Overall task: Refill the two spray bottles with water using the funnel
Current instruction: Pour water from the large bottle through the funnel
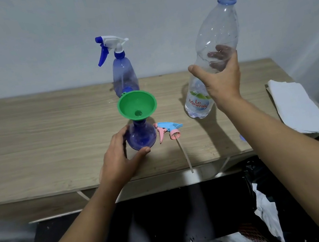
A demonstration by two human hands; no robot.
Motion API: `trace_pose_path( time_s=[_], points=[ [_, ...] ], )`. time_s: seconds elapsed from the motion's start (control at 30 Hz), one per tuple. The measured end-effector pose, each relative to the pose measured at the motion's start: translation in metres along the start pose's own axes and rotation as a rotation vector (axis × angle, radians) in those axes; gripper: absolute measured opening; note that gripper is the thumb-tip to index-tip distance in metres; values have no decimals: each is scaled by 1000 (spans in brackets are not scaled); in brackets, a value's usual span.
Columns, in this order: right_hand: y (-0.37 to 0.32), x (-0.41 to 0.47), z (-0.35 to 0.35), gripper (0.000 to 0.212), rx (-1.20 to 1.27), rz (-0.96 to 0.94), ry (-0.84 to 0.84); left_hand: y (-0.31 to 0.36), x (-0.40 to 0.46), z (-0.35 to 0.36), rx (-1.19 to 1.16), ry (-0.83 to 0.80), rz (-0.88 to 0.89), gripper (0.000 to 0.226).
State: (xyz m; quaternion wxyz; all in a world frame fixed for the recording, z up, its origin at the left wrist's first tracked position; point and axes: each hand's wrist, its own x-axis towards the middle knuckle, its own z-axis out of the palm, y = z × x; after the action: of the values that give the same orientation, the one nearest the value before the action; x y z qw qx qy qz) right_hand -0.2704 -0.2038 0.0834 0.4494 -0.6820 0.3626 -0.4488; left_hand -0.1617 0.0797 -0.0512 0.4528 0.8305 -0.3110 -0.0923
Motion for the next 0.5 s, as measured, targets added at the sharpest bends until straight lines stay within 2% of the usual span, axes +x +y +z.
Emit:
trace_pose_path(
  time_s=[0.27, 0.4, 0.5],
  points=[
    [7, -11, -13, 100, -69, -53, -52, 0, -1, 0, 18, 7, 17, 91],
    [0, -29, -17, 117, -150, -154, 56, 3, -1, 1, 29, 17, 27, 90],
    [-12, -51, -16, 117, -217, -229, 133, 3, -2, 0, 35, 20, 38, 89]
  ],
)
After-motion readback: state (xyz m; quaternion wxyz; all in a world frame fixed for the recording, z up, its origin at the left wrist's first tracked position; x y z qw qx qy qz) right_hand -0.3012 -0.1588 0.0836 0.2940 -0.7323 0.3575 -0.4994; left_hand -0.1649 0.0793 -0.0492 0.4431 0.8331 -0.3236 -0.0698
